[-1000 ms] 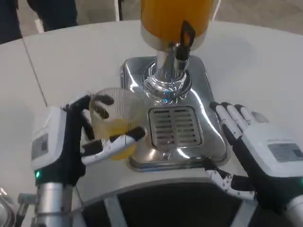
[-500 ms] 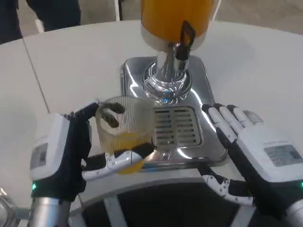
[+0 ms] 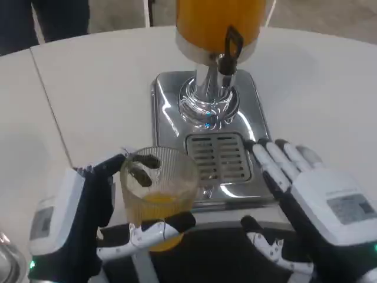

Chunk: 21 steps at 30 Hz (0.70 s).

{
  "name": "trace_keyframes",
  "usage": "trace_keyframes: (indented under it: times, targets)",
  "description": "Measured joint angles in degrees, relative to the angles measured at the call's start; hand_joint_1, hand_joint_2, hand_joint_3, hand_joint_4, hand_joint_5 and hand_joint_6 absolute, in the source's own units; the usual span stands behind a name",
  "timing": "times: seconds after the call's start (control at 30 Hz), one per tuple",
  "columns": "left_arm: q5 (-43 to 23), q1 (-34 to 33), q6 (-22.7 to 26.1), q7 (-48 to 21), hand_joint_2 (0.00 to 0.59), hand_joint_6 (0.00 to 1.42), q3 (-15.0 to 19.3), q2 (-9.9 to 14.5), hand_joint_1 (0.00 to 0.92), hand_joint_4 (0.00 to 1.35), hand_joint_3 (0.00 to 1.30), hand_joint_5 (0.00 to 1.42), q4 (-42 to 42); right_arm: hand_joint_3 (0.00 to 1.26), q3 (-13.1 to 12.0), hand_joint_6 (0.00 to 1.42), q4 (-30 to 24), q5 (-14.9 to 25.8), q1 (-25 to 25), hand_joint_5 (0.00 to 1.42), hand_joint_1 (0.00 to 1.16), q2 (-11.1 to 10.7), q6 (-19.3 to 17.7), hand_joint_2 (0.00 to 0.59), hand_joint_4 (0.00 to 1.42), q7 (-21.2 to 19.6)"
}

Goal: Grasp the cup under the faucet to collect the drink, then remove the cup.

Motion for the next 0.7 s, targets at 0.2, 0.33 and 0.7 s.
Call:
trace_keyframes:
  times: [0.2,0.33,0.7]
  targets:
    - [0.40,2.21,-0.06,-0.21,0.044,1.42,-0.10,-1.62,0.591,1.13,1.20,1.42,-2.38,0.00,0.35,0.04,-0.72,-0.24,1.63,0.00,0.44,0.46,-1.51,0.493,0.00,-0.62]
    - [0.60,2.89,-0.06,-0.45,0.044,1.42,-0.19,-2.17,0.592,1.13,1.20,1.42,-2.49,0.00,0.10,0.06,-1.55,-0.02,1.47,0.00,0.44,0.51,-1.93,0.493,0.00,-0.67]
    - [1.27,1.23,-1.08,-0.56,0.043,1.42,-0.20,-2.28,0.590,1.13,1.20,1.42,0.92,0.00,0.97,0.06,-1.46,-0.01,-1.42,0.00,0.43,1.56,-1.53,0.493,0.00,1.07]
